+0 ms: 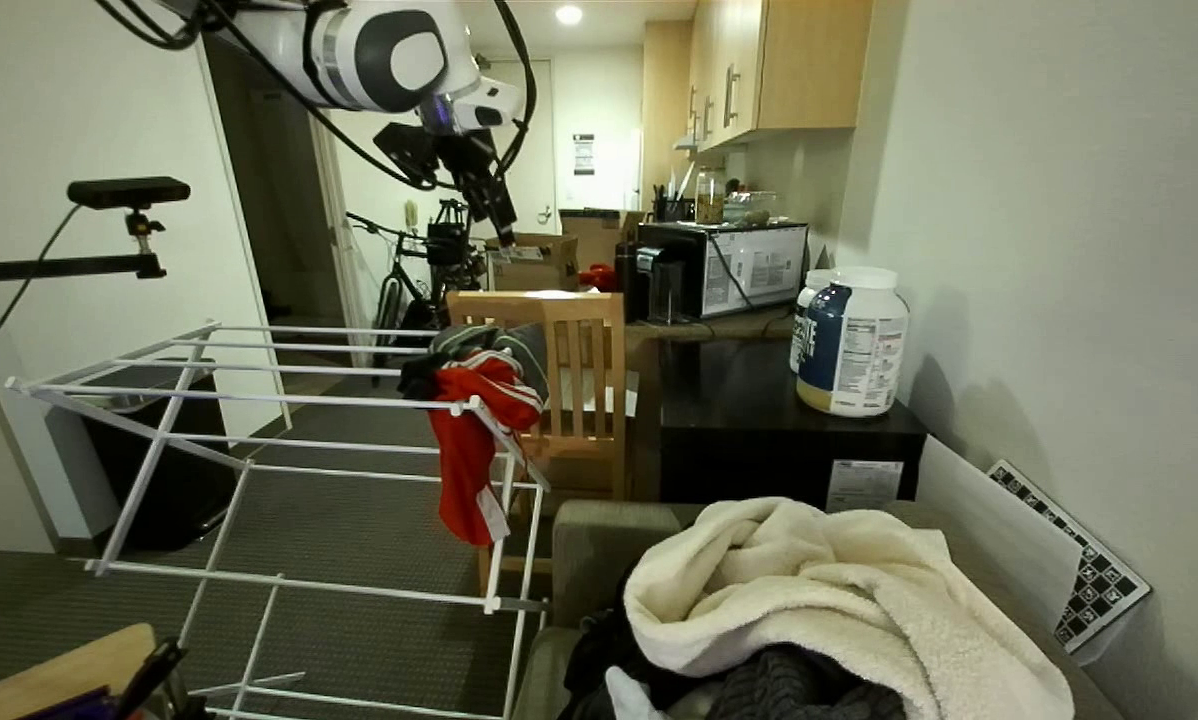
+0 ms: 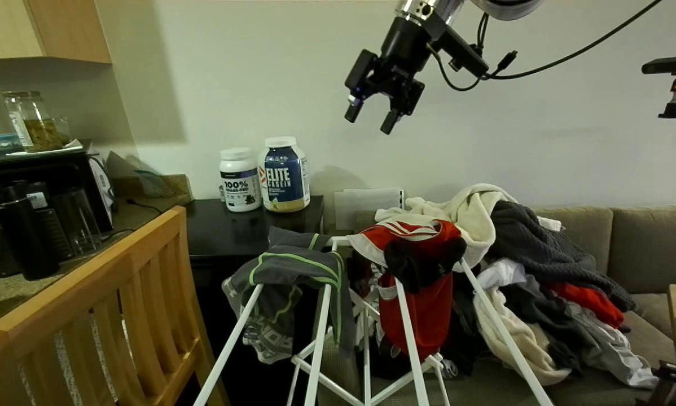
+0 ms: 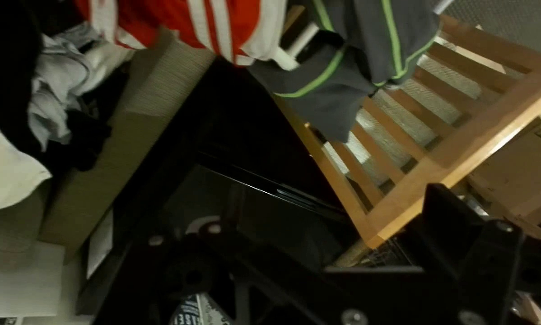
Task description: Pick up the cycling shorts and put them on the white stand
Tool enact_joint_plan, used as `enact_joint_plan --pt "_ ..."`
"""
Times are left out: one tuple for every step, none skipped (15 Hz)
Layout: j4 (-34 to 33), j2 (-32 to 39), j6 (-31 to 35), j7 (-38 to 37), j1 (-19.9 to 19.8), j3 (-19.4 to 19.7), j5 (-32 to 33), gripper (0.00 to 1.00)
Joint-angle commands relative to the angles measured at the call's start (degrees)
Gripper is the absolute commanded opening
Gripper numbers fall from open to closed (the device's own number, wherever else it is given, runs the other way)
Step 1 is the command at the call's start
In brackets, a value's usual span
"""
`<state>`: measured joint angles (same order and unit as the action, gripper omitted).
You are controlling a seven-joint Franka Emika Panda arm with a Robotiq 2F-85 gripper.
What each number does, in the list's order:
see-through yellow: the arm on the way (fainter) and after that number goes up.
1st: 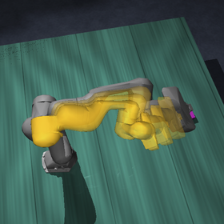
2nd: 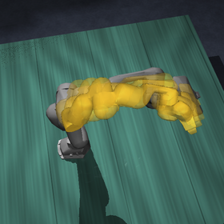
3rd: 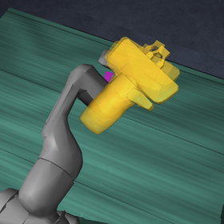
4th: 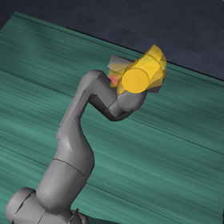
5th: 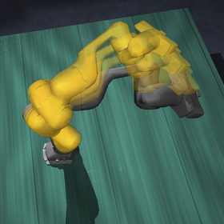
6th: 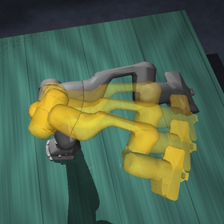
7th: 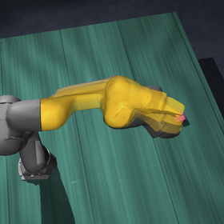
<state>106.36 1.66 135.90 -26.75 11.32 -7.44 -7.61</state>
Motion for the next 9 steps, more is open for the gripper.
enact_joint_plan --pt "8.6 -7.9 -4.3 5.5 -3.5 1.8 -1.3 1.00" --pt "9.9 -9.2 -5.0 5.9 -4.3 2.5 -0.7 1.00" --pt "11.1 -10.4 -5.9 6.6 -5.1 3.1 -0.5 1.00" --pt "12.5 -11.7 -6.6 7.1 -5.8 3.6 -0.2 1.00" --pt "13.6 -12.8 -7.8 7.3 -6.6 4.0 0.2 1.00" --pt "14.7 -13.8 -8.8 7.6 -7.2 4.4 0.5 1.00" --pt "16.0 -15.0 -10.1 8.1 -7.8 4.7 0.9 1.00" --pt "17.3 -16.0 -11.4 8.7 -8.4 5.0 1.5 1.00" --pt "18.5 -17.0 -13.2 9.4 -8.8 5.2 2.2 1.00"
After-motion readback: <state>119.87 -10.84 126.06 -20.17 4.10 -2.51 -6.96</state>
